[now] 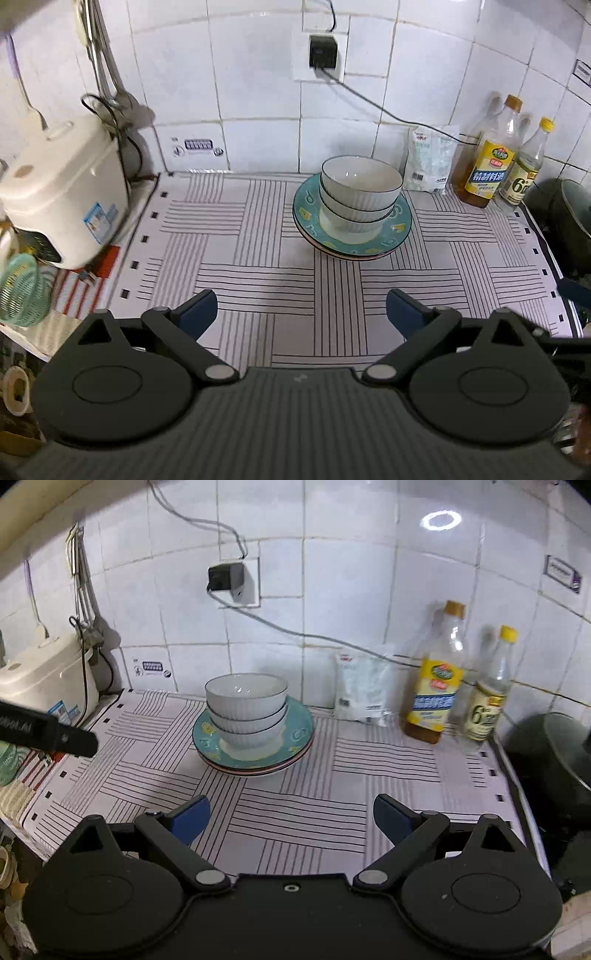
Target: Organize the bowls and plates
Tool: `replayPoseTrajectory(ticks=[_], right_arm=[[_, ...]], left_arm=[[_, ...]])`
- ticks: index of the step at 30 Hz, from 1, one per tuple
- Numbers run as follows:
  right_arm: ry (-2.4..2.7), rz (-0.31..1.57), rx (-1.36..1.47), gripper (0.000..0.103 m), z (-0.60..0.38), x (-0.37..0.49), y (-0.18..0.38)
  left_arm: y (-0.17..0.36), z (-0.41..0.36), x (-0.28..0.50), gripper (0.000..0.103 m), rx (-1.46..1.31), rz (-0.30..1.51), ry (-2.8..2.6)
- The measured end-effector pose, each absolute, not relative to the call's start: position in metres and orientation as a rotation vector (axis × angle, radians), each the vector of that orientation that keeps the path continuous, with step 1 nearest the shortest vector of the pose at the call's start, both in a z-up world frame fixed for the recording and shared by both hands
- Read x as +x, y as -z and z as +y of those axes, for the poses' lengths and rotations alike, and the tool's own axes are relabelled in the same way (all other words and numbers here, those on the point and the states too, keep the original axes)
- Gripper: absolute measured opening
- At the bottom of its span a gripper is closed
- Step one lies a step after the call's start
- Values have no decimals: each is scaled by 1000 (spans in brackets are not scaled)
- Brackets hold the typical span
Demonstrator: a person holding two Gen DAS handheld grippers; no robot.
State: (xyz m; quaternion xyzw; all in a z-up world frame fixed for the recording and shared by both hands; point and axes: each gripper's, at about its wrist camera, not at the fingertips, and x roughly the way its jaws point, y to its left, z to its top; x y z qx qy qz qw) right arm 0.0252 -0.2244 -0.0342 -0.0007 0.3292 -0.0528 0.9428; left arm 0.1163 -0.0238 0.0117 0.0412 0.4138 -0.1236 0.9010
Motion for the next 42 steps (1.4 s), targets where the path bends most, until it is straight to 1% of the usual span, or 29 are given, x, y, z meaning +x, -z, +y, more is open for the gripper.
replayPoseTrajectory(ticks=[8, 17, 28, 34, 42], right_arm=[[175, 704, 11, 101, -222, 0, 5], [202, 691, -28, 101, -208, -25, -8], [208, 670, -15, 101, -210, -34, -11], [246, 619, 22, 101, -215, -43, -13], [234, 644, 30, 101, -216, -47, -9]], left_arm=[[-36, -16, 82, 99, 106, 839, 225], [-40, -12, 62, 99, 127, 836, 205], [-38, -13, 50, 99, 126, 798, 182], [-42, -16, 43, 99, 136, 777, 197], [-45, -18, 32, 99, 117, 745, 228]])
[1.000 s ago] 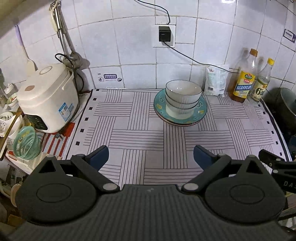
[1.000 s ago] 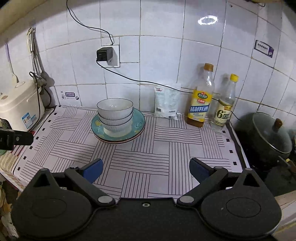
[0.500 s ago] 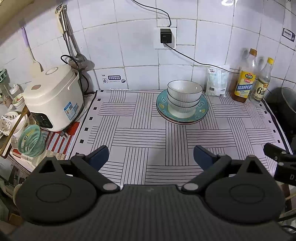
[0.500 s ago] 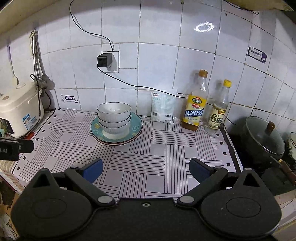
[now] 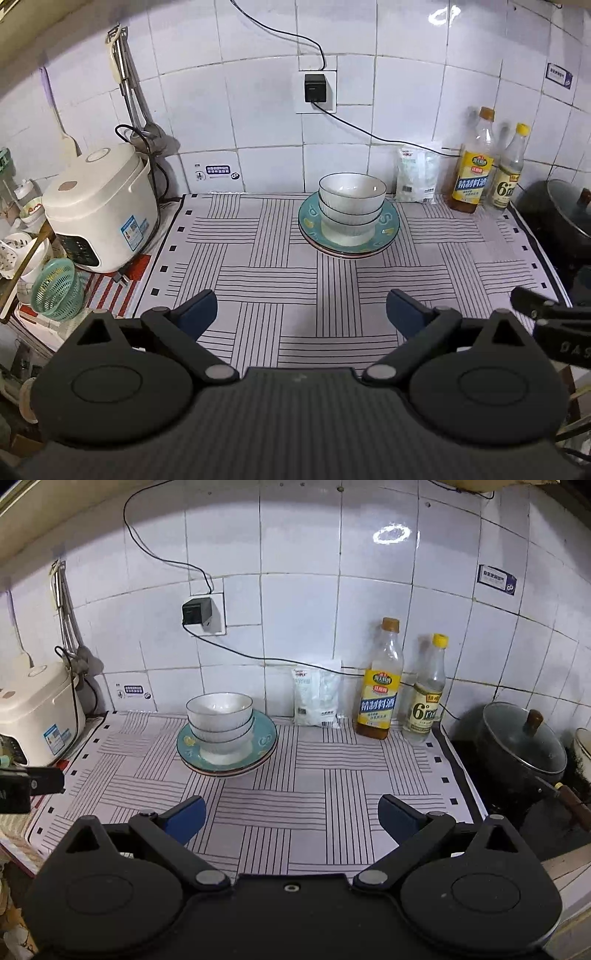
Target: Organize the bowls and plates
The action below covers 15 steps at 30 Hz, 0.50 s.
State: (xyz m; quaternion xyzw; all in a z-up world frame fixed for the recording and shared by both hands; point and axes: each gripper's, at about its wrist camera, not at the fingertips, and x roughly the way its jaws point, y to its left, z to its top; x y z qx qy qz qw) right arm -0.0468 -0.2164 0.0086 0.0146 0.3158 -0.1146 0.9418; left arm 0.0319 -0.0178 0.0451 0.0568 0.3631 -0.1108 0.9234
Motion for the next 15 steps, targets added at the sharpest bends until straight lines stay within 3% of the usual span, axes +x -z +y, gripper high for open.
replayPoseTrajectory(ticks=[15], right_arm=[[217, 644, 36, 101, -220, -54, -6]], left_arm=[[-39, -28, 20, 99, 156, 737, 227]])
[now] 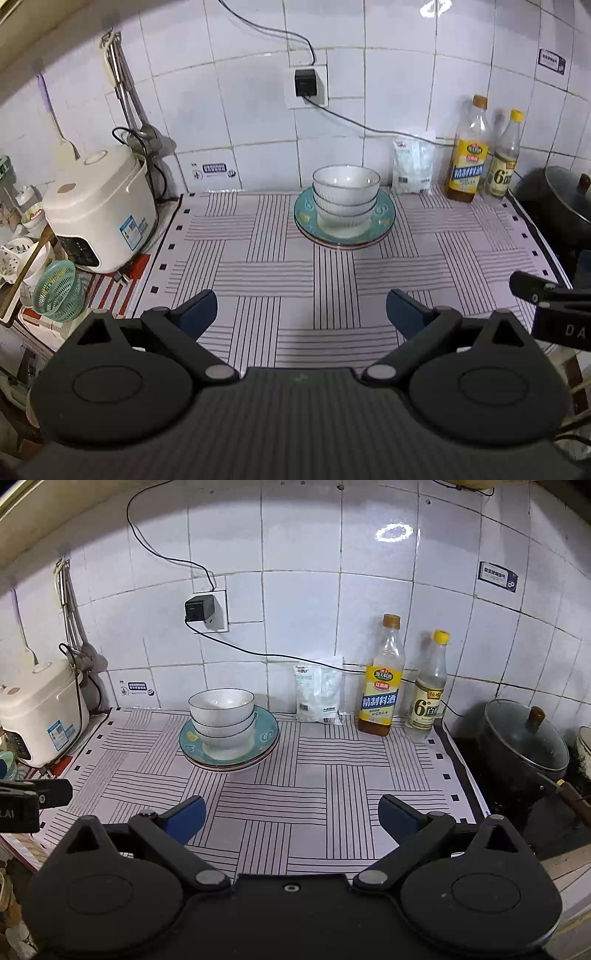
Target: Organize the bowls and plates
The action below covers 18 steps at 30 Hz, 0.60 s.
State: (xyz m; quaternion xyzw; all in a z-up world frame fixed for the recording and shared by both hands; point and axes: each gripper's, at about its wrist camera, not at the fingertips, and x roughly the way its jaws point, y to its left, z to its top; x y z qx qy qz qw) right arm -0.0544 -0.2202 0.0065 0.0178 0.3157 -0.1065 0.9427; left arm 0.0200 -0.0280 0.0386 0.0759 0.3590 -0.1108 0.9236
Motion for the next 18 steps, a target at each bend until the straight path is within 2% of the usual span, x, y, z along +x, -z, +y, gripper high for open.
replayPoseTrajectory(ticks=[18], right_arm=[[224, 695, 34, 101, -230, -54, 1]], left_arm=[[-32, -40, 16, 99, 166, 682, 150]])
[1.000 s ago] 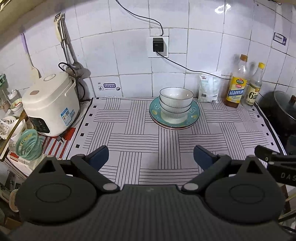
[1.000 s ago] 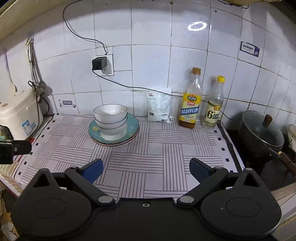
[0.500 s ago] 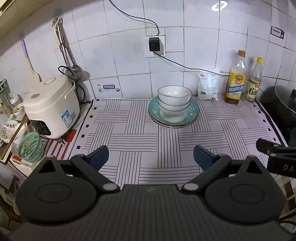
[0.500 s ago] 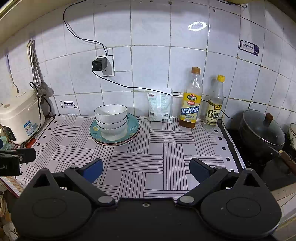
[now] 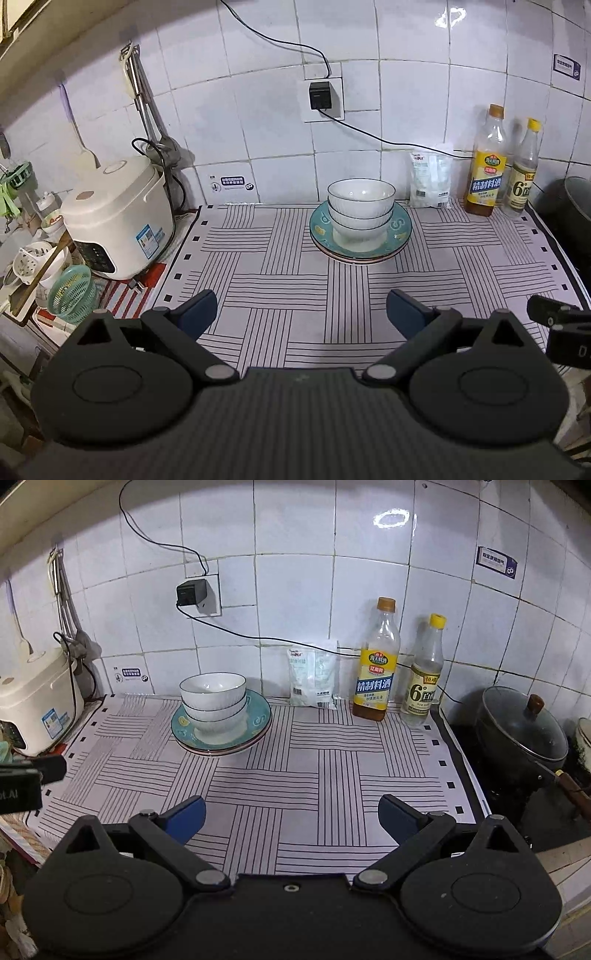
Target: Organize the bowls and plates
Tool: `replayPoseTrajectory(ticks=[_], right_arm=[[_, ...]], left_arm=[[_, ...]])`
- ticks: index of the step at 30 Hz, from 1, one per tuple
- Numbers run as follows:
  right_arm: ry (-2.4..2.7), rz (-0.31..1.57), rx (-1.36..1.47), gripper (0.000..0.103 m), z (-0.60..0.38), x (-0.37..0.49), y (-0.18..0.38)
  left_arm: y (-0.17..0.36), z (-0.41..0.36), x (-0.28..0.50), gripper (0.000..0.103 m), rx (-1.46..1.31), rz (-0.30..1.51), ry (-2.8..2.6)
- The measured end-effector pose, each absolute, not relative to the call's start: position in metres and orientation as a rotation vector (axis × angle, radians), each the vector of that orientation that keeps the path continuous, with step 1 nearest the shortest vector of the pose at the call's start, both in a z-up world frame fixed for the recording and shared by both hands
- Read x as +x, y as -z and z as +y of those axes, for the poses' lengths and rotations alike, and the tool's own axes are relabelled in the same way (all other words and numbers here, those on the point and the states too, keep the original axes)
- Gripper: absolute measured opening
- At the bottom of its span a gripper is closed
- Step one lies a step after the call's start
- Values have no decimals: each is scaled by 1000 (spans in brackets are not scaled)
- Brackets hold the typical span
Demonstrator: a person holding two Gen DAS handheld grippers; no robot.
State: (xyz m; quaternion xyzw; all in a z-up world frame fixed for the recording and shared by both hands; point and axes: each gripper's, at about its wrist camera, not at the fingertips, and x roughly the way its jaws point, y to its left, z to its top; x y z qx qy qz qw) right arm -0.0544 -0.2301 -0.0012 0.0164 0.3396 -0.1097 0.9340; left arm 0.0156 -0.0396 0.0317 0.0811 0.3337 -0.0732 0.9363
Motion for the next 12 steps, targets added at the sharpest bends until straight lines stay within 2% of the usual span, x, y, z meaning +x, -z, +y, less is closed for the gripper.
replayPoseTrajectory(ticks=[12], right_arm=[[226, 710, 57, 101, -241, -58, 3]], left_arm=[[-29, -46, 15, 99, 158, 695, 141]])
